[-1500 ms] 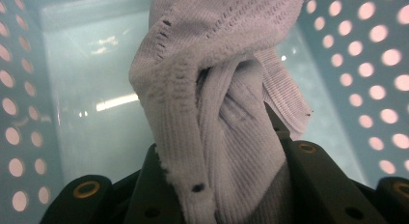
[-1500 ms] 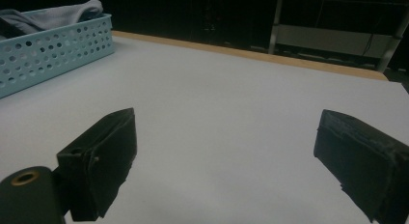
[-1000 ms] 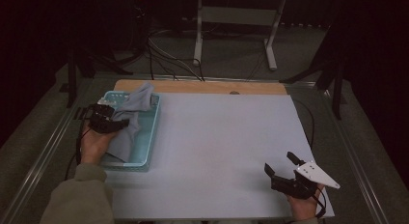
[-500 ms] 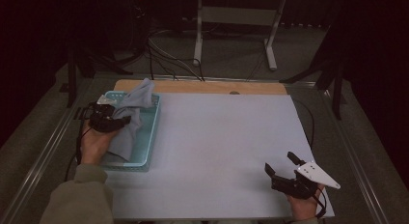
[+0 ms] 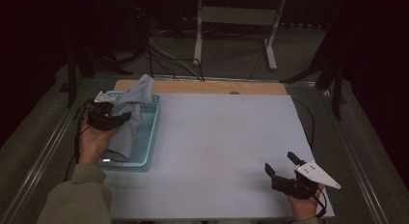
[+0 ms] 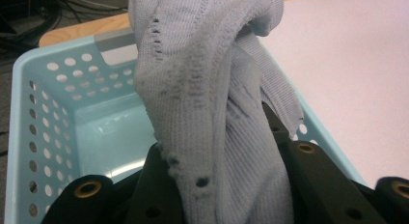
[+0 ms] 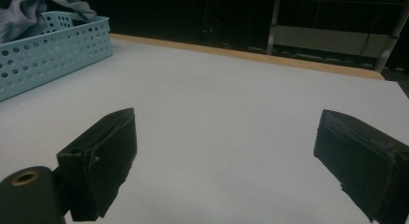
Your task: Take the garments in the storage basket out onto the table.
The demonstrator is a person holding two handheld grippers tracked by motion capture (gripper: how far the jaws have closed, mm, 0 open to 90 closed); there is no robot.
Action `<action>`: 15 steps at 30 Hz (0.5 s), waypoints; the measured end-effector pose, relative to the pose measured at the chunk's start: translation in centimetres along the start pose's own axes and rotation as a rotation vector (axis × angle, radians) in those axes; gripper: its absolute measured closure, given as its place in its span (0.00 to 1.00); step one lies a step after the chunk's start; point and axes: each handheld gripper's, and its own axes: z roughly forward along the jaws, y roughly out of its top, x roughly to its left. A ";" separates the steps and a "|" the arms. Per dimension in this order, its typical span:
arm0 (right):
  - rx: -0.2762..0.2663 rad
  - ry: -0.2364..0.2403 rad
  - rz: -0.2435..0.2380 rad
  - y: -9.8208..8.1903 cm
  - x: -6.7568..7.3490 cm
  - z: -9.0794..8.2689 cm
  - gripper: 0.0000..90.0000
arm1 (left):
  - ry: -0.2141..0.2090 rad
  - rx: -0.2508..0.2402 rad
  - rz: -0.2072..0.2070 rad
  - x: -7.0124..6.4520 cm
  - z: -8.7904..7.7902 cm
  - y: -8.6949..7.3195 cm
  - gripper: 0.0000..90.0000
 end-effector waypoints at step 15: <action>0.000 0.001 -0.001 0.0 0.0 0.1 0.09 | -0.028 -0.060 0.011 -0.6 -1.5 1.5 0.80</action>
